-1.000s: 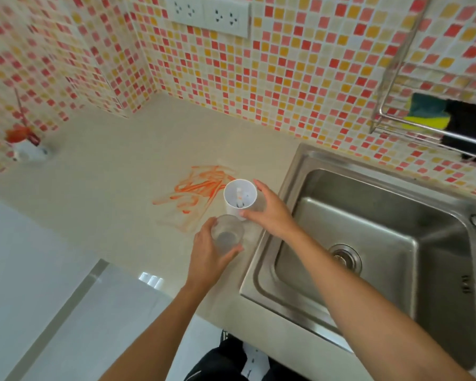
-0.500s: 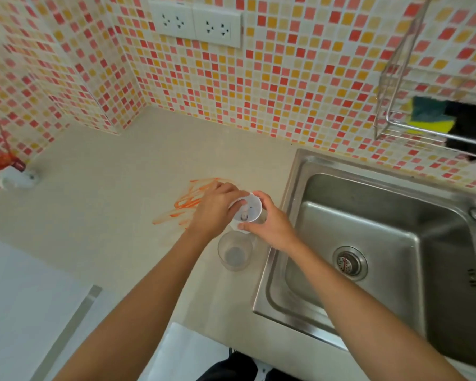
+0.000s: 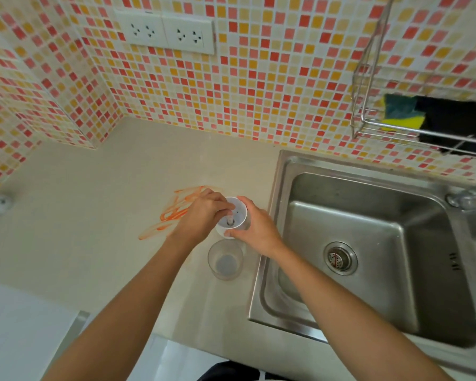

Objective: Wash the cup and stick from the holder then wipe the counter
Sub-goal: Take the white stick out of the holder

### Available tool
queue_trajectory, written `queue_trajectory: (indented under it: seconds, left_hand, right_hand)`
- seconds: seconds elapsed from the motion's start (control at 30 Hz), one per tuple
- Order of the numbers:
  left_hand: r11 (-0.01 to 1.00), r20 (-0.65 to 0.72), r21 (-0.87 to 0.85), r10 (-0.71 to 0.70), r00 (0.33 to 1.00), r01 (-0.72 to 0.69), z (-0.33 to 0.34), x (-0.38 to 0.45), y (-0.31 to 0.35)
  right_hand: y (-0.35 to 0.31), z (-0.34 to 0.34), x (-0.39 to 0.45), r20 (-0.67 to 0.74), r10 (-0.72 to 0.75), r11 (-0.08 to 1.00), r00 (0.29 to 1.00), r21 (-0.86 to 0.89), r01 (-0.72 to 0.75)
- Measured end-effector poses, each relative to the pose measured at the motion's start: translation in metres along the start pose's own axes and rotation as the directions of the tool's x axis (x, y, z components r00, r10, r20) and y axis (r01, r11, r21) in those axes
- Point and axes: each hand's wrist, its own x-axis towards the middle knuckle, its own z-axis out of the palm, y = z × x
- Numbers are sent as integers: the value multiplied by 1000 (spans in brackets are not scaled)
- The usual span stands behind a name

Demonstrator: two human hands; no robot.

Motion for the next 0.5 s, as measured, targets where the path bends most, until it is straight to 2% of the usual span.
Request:
queue_trajectory:
  seconds: [0.23, 0.37, 0.5]
  left_hand:
    - [999, -21, 45, 12, 1000, -11, 0, -1, 1]
    - [1000, -101, 30, 12, 995, -9, -13, 7, 15]
    - [995, -99, 102, 34, 994, -24, -27, 21, 19]
  right_hand:
    - [3, 6, 5, -17, 0, 1000, 1000, -14, 0]
    - [5, 9, 8, -30, 47, 999, 998, -25, -48]
    - [7, 3, 11, 37, 72, 996, 997, -47, -70]
